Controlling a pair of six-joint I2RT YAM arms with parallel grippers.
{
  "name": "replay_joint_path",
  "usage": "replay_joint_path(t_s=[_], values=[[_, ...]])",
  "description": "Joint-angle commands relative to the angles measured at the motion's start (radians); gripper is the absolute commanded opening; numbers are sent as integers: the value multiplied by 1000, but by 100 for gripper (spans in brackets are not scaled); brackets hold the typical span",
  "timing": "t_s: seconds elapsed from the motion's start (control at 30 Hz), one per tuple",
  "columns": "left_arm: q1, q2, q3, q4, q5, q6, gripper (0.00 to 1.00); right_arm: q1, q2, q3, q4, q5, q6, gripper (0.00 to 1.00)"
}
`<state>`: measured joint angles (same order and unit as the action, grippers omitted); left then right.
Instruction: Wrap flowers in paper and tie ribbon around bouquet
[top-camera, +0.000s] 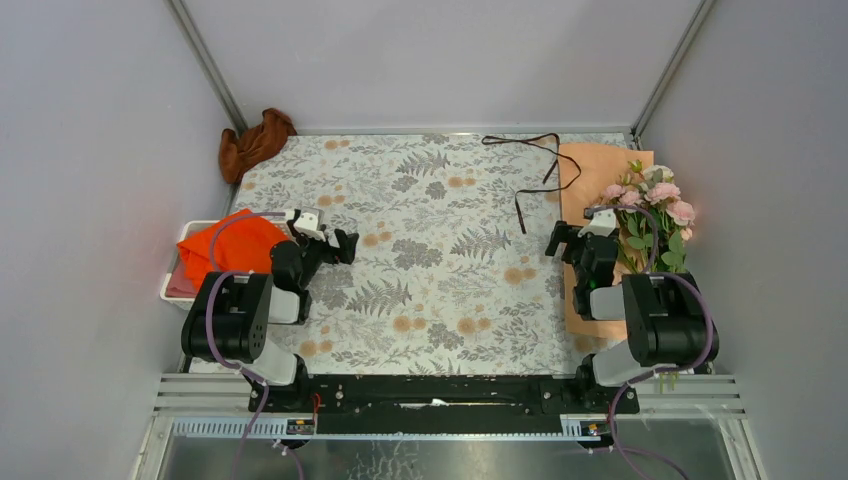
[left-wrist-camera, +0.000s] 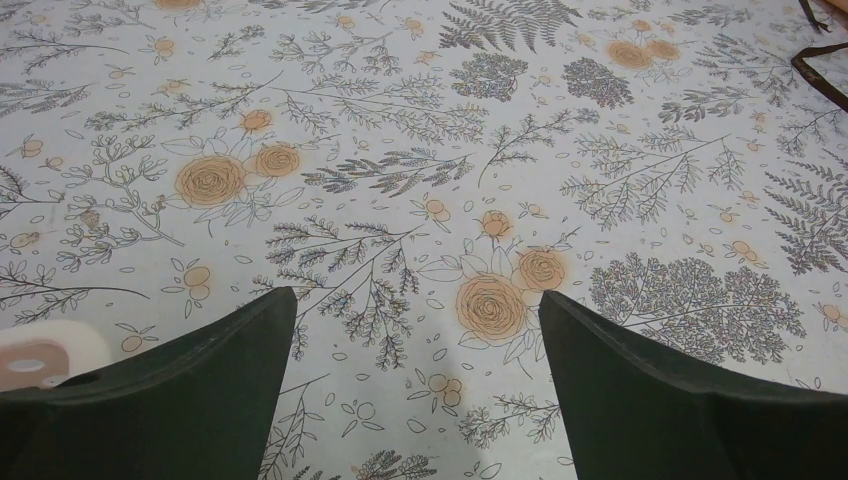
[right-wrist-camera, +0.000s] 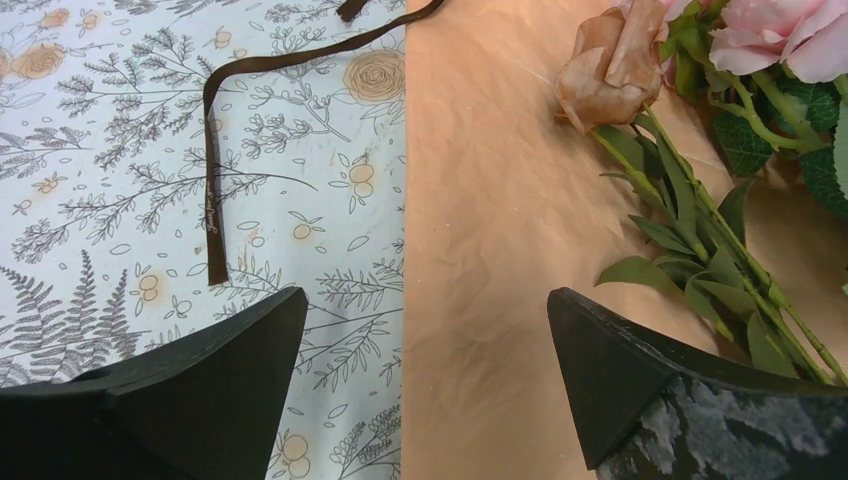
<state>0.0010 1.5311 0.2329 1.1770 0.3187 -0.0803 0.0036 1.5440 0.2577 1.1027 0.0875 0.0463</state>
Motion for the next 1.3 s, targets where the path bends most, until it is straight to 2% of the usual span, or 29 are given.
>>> replay_joint_path(t_s=[0.0, 0.1, 0.23, 0.3, 0.43, 0.5, 0.57, 0.8, 0.93, 1.27], values=[[42, -4, -2, 60, -77, 36, 99, 1, -165, 92, -175, -5, -16, 100], [42, -12, 2, 39, -77, 37, 99, 1, -285, 260, -562, 7, 10, 99], [43, -29, 24, 4, -85, 32, 99, 2, -325, 527, -996, 16, 77, 77], [50, -102, 155, -302, -106, 15, 99, 36, -296, 636, -1169, 81, 95, 73], [57, -101, 574, -987, -72, 144, 99, 217, -148, 814, -1392, 349, 25, 74], [57, -82, 748, -1259, -69, 174, 99, 249, -46, 912, -1524, 443, 33, 74], [58, -81, 827, -1419, -36, 193, 99, 254, 49, 985, -1630, 511, 55, 74], [56, -150, 812, -1547, 75, 192, 99, 259, 249, 1017, -1663, 567, 42, 73], [56, -161, 816, -1554, 60, 181, 99, 259, 345, 1003, -1575, 574, 7, 73], [55, -143, 823, -1576, 22, 166, 99, 224, 591, 1197, -1518, 733, -93, 68]])
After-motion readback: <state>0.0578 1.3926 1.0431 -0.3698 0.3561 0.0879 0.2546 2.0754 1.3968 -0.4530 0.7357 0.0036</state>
